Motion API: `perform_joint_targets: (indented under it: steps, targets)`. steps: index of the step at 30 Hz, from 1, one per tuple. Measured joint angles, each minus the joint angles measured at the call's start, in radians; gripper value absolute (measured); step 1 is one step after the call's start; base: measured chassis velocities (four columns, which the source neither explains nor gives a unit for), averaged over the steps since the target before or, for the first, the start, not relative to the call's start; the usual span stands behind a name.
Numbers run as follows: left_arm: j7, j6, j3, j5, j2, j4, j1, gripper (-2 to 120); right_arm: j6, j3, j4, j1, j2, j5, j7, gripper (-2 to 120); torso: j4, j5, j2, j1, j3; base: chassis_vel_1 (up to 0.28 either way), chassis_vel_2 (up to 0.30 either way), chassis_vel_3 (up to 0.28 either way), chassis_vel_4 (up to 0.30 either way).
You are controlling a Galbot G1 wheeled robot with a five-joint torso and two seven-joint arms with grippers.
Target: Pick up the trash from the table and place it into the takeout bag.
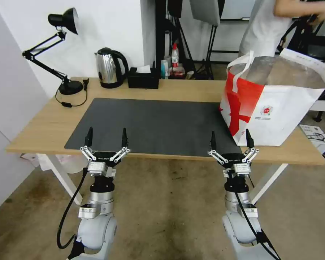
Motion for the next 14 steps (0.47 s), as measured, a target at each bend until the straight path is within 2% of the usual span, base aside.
perform_joint_targets:
  steps: [14]
  targets:
    - [0.000,0.000,0.000,0.000,0.000,0.000,0.000,100,0.000,0.000,0.000,0.000,0.000,0.000,0.000,100,0.0000,0.0000,0.000,0.000,0.000,0.000,0.000,0.000,0.000]
